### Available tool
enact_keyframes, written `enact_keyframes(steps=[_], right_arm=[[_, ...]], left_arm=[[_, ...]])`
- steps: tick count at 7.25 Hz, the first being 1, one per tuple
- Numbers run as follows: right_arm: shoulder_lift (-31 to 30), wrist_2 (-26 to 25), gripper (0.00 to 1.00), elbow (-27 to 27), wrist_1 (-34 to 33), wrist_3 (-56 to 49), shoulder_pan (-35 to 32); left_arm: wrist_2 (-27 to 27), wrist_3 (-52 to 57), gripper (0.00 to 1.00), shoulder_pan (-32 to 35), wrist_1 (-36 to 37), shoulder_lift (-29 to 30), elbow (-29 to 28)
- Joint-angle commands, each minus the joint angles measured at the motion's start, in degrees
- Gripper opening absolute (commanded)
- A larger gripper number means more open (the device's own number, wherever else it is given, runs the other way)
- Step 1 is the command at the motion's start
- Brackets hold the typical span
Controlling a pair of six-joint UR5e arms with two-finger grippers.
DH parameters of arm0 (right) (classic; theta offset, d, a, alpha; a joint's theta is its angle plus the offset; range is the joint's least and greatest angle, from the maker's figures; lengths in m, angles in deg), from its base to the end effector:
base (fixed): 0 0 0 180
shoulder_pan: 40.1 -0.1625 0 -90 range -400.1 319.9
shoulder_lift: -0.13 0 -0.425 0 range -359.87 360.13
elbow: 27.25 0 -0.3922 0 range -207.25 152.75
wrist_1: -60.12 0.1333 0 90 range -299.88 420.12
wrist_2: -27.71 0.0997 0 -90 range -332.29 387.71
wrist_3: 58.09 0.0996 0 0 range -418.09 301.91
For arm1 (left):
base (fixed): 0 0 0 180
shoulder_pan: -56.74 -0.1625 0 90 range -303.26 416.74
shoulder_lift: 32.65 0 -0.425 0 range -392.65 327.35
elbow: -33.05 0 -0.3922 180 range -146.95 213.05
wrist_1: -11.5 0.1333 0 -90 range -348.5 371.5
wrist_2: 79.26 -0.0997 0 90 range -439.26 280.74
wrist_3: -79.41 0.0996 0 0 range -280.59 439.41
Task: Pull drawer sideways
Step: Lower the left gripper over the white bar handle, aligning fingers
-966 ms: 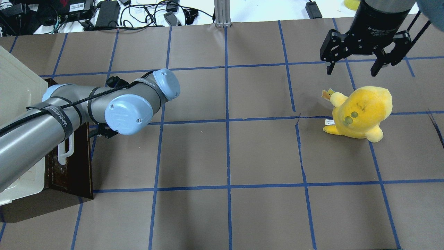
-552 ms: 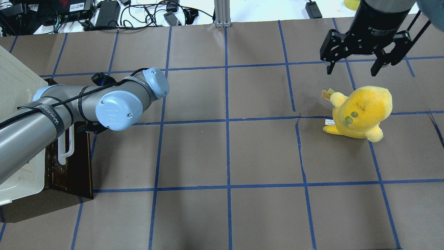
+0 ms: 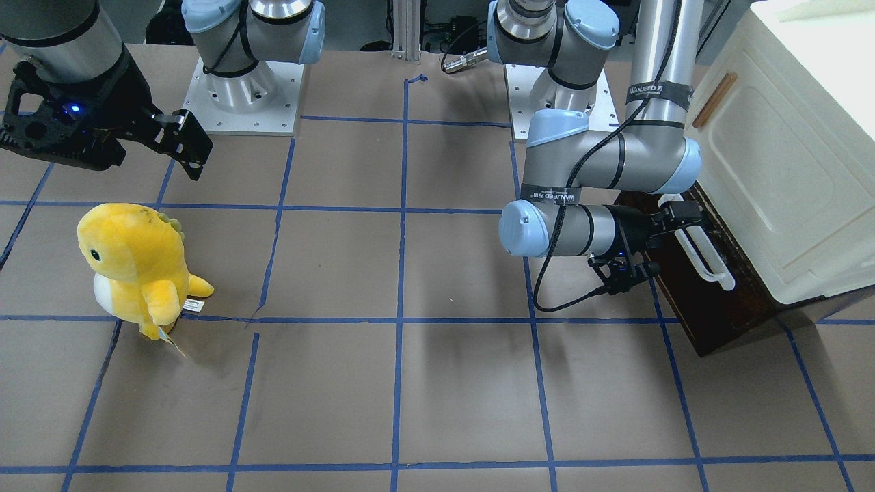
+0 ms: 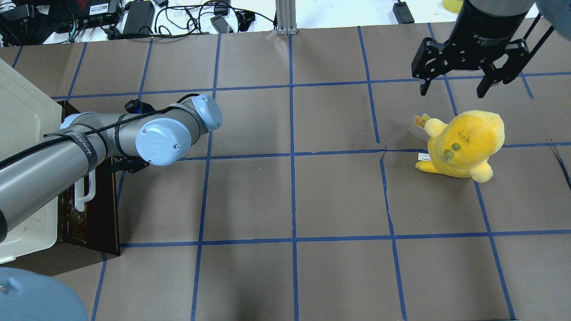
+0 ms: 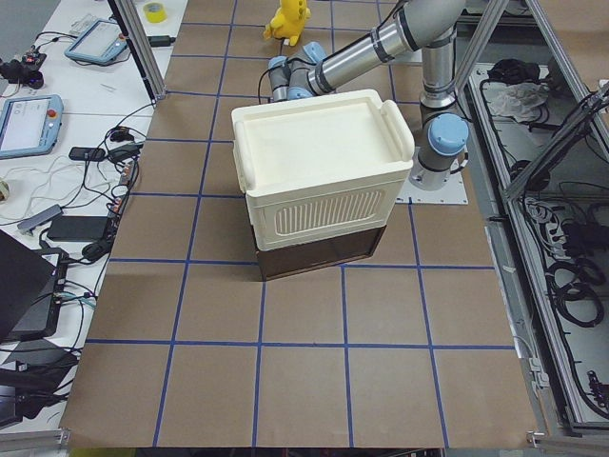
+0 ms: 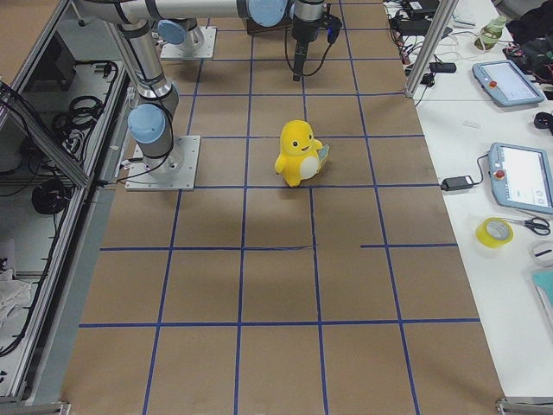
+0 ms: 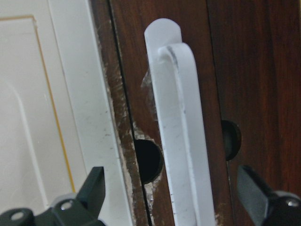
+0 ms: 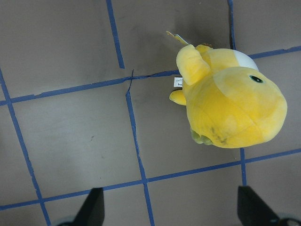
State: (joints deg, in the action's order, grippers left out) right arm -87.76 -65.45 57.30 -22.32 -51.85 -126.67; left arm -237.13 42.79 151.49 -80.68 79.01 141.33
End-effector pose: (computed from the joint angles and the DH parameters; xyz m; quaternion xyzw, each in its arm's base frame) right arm 0.0977 -0.5060 0.5035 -0.0832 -0.9955 -0.0361 0.0284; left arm -0.0828 -0.5012 0.2110 -0.0197 0.7996 0.0949 0.5927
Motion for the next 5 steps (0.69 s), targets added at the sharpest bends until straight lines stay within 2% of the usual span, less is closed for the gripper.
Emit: enact_keyframes(steps=[1, 4, 5], right_arm=[[0.0, 0.0, 1.00, 0.0, 0.0, 0.0, 0.0], [0.0, 0.0, 1.00, 0.0, 0.0, 0.0, 0.0], [0.0, 0.0, 1.00, 0.0, 0.0, 0.0, 0.1]], left_arm=[[-2.0, -0.5, 0.91, 1.0, -0.1, 2.7, -0.2], [-6.5, -1.0, 0.92, 1.2, -3.6, 1.9, 0.4], [-7.4, -1.9, 1.00, 1.2, -3.7, 1.9, 1.3]])
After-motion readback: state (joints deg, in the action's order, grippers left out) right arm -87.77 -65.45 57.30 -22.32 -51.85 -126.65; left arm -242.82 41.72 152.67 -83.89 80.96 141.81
